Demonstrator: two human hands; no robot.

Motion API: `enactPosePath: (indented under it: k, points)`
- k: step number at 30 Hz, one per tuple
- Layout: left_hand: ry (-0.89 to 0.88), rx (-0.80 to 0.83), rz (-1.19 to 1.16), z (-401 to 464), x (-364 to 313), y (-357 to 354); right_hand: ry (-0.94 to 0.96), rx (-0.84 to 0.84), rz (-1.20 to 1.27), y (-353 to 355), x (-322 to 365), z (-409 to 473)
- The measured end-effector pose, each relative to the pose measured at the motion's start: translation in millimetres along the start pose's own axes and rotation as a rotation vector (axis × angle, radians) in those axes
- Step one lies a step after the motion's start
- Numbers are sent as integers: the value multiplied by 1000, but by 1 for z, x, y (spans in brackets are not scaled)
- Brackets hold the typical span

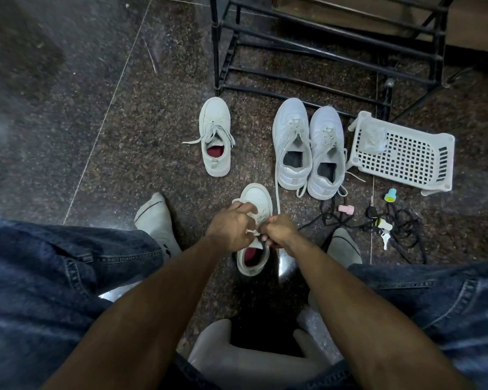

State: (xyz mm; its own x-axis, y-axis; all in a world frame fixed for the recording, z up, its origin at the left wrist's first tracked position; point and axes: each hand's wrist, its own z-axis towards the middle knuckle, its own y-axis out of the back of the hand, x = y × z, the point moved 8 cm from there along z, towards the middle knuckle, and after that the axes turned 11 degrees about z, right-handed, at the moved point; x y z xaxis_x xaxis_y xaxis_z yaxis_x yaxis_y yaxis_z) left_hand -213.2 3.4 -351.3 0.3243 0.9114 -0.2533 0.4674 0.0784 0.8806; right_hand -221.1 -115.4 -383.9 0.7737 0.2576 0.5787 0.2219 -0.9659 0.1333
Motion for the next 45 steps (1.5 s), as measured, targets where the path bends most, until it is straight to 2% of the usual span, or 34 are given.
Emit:
enactPosePath:
  k: [2,3,8,11,13,16,19,24,27,34,39,45]
  points:
    - [-86,0,101,0,-9,8,43,-10,-48,0,4,3]
    - [-73,15,78,1,-9,10,69,-4,-60,0,5,4]
    - [230,97,-366,5,15,1,245,61,-137,-1,11,-1]
    - [255,134,-496,8,18,-2,301,83,-221,-4,11,-1]
    - [229,150,-498,9,17,0,276,57,-183,-2,10,2]
    - [201,171,-330,10,18,-3,192,67,-94,-3,7,1]
    - [263,171,-277,7,18,-11,132,75,-4,-3,1,3]
    - [375,26,-283,1,20,-9,12,131,137,-6,-12,3]
    - [414,-21,-310,-4,22,-9,-39,146,133,-7,-12,1]
    - [331,54,-361,-6,14,-13,-76,89,184,-2,-12,-3]
    - [297,64,-212,-1,14,-2,-61,45,172,0,-10,-6]
    - [409,165,-480,4,21,-2,-43,61,212,0,1,-18]
